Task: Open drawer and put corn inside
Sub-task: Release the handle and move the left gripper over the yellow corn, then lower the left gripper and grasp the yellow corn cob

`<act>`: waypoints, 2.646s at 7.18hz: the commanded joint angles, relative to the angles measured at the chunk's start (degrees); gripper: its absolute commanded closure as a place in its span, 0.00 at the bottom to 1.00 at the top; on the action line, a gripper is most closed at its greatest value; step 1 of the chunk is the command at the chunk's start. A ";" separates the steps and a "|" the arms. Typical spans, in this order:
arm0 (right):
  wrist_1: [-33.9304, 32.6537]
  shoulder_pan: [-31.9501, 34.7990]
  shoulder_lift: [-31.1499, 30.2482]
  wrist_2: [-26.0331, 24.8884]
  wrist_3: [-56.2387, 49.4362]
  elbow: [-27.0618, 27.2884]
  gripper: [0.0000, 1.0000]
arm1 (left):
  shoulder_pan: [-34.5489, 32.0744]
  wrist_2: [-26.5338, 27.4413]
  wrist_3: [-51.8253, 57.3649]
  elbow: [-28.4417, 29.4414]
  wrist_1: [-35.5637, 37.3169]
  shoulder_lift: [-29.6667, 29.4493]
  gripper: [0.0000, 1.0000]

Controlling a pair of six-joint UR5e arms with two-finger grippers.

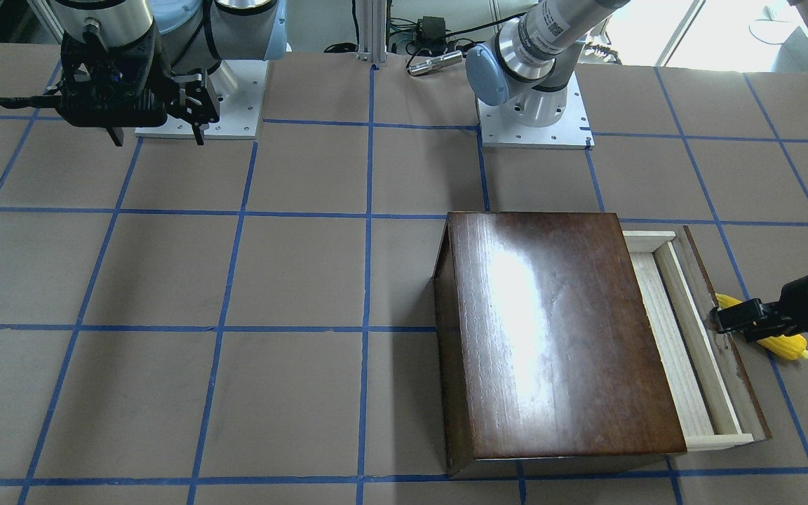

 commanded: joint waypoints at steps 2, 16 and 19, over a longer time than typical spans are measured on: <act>0.00 0.00 0.06 -0.03 0.00 0.00 0.00 | 0.00 0.09 -0.45 0.15 -0.06 3.19 0.00; 0.00 0.00 -0.03 -0.03 0.00 0.00 0.00 | 7.91 11.69 4.91 -2.39 11.35 0.85 0.00; 0.00 0.00 -0.03 -0.03 0.00 0.00 0.00 | 7.91 13.45 4.74 -2.93 15.22 -3.46 0.00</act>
